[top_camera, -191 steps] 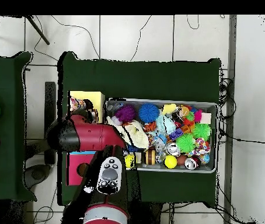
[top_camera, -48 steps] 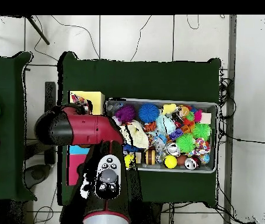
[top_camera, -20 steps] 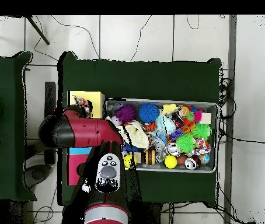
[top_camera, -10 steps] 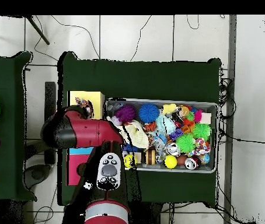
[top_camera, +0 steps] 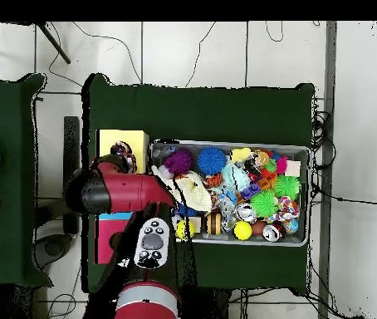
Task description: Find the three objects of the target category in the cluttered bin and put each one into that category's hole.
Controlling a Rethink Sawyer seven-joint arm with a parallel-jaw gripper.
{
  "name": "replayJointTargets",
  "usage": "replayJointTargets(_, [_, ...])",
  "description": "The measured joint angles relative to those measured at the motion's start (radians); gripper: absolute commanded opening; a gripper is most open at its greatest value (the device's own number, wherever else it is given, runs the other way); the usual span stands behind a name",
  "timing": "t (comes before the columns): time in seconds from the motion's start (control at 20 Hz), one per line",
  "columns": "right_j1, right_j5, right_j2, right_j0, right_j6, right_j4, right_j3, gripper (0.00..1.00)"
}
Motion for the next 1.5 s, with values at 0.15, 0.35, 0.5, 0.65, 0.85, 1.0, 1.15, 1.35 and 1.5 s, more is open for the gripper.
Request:
replayJointTargets(0.15, [0.006,-0.005,-0.021,0.016,0.0,0.0,-0.002,0.0])
replayJointTargets(0.35, [0.008,-0.006,-0.053,0.036,0.0,0.0,-0.002,0.0])
replayJointTargets(0.5, [0.011,-0.018,-0.078,0.057,0.0,0.0,-0.003,0.0])
replayJointTargets(0.65, [0.015,-0.032,-0.086,0.066,0.0,0.0,-0.003,0.0])
replayJointTargets(0.85, [0.022,-0.051,-0.089,0.068,0.0,0.0,-0.003,0.0])
replayJointTargets(1.0, [0.022,-0.059,-0.088,0.065,0.0,0.0,-0.001,0.0])
replayJointTargets(1.15, [0.019,-0.06,-0.079,0.055,0.0,0.0,0.001,0.0])
replayJointTargets(1.35, [0.007,-0.06,-0.059,0.029,0.0,0.0,0.004,0.0])
replayJointTargets(1.5, [-0.008,-0.057,-0.055,0.022,0.0,0.0,0.005,0.0])
